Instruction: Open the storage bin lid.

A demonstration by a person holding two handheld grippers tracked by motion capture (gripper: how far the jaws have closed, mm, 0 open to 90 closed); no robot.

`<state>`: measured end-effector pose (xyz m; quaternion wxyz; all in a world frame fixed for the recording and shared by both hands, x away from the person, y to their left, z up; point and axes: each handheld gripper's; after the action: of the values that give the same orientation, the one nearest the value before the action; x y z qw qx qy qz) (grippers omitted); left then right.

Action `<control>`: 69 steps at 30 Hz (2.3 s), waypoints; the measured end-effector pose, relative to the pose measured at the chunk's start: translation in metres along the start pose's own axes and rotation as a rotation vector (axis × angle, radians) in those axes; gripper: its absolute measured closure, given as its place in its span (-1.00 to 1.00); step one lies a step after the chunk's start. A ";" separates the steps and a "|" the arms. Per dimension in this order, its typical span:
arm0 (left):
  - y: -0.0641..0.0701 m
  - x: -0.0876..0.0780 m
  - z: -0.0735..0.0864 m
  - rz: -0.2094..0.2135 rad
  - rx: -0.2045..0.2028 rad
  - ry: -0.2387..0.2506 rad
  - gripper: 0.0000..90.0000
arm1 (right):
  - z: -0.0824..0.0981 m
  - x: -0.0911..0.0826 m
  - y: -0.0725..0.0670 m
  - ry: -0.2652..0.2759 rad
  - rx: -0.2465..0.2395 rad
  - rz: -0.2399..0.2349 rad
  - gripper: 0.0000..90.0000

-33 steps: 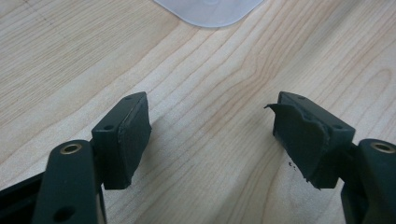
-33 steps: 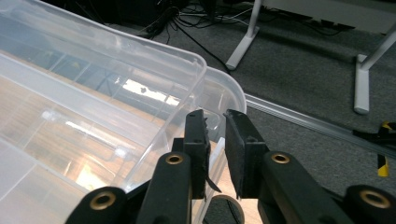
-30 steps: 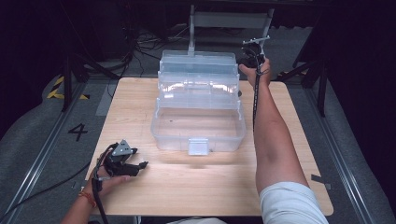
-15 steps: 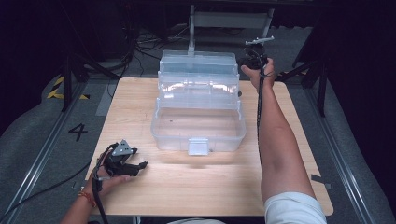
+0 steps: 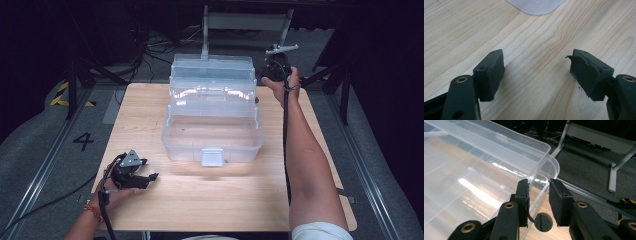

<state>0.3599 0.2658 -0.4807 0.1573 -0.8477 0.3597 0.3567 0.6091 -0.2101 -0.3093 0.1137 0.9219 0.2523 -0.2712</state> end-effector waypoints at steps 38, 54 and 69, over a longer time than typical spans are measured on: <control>0.000 0.000 0.000 -0.009 -0.006 -0.002 -0.40 | 0.102 -0.122 -0.043 0.059 -0.161 -0.112 0.27; 0.000 0.002 -0.001 -0.010 -0.003 0.004 -0.42 | 0.159 -0.138 -0.045 0.004 -0.184 -0.109 -0.01; 0.000 0.002 -0.001 -0.009 -0.003 0.005 -0.42 | 0.207 -0.143 -0.041 -0.051 -0.204 -0.102 -0.19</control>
<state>0.3612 0.2646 -0.4814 0.1567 -0.8504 0.3556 0.3546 0.3918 -0.3050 -0.4042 0.1995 0.8843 0.3221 -0.2727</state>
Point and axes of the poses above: each handheld gripper's, and its own axes: x roughly forward along the jaws, z roughly out of its underside, y roughly to its right, and after that the axes turned 2 degrees about -z, right-handed
